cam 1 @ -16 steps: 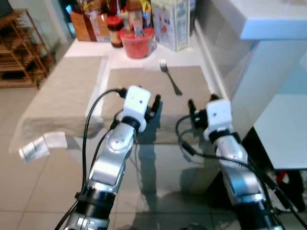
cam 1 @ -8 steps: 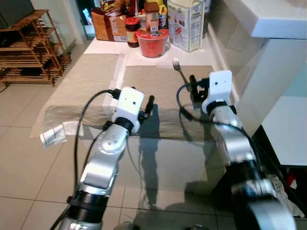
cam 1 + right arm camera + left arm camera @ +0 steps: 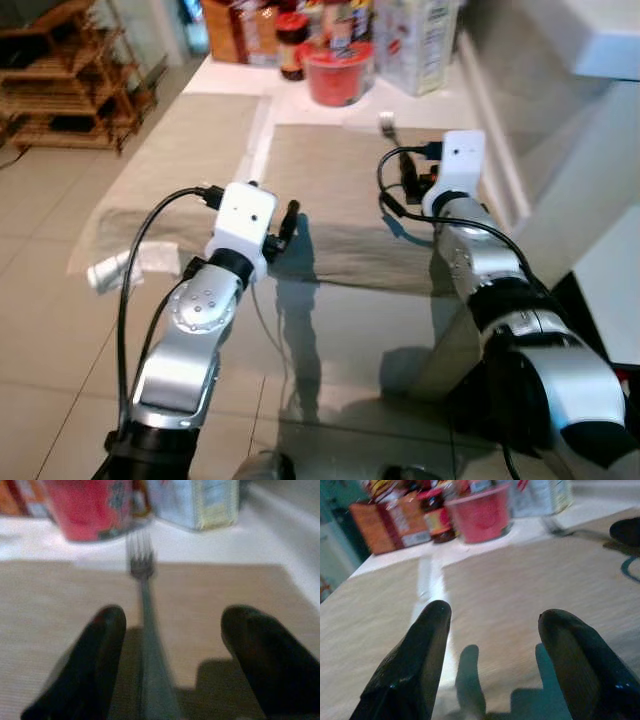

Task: Setting the table

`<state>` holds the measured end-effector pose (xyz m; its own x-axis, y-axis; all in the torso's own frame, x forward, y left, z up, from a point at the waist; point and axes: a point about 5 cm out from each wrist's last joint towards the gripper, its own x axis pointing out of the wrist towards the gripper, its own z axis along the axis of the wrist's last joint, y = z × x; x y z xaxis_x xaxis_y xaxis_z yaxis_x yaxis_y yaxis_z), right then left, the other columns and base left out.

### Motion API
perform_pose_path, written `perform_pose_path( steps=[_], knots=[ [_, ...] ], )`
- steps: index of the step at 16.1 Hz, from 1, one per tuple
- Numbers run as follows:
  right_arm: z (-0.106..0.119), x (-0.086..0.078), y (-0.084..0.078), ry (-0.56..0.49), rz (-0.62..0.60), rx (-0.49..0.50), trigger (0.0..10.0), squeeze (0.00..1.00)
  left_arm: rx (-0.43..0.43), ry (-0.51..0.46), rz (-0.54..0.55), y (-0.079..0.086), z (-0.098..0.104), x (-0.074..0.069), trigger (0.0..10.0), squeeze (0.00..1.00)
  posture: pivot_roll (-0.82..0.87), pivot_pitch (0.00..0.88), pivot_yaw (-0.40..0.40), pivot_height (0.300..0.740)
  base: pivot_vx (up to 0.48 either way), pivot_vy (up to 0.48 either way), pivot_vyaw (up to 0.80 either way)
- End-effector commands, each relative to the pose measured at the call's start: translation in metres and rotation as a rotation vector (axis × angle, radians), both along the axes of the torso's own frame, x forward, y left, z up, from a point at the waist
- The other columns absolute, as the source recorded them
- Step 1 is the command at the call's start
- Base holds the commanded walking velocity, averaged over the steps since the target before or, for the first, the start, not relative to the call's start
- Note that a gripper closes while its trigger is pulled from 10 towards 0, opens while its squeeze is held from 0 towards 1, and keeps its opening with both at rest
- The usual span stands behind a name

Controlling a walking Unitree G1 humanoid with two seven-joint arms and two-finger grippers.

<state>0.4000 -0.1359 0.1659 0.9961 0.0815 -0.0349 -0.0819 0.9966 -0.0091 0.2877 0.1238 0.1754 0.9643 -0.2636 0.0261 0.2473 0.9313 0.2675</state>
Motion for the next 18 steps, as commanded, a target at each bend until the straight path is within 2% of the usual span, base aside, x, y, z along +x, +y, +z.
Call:
perform_pose_path(
  steps=[1,3,6,14,18],
  knots=[
    [-0.001,0.001,0.003,0.014,0.017,0.028,10.0,0.00,0.004,-0.009,0.014,0.003,0.004,-0.003,10.0,0.00,0.21,0.108,0.018,0.740,0.000,0.000,0.00],
    [-0.011,0.000,0.014,0.092,0.046,0.149,10.0,0.00,0.000,-0.001,0.025,0.003,0.004,-0.005,10.0,0.00,0.21,0.109,0.007,0.740,0.000,0.000,0.00],
    [-0.029,-0.006,0.023,0.177,0.053,0.252,10.0,0.00,-0.005,0.005,0.032,0.004,0.005,-0.005,10.0,0.00,0.20,0.110,0.005,0.740,0.000,0.000,0.00],
    [-0.055,-0.024,0.057,0.235,0.161,0.255,10.0,0.00,-0.016,0.017,0.019,0.000,0.006,-0.004,10.0,0.00,0.18,0.106,0.008,0.740,0.000,0.000,0.00],
    [-0.068,-0.043,0.087,0.267,0.242,0.278,10.0,0.00,-0.017,0.017,0.012,-0.001,0.007,-0.004,10.0,0.00,0.17,0.102,0.006,0.740,0.000,0.000,0.00]
  ],
)
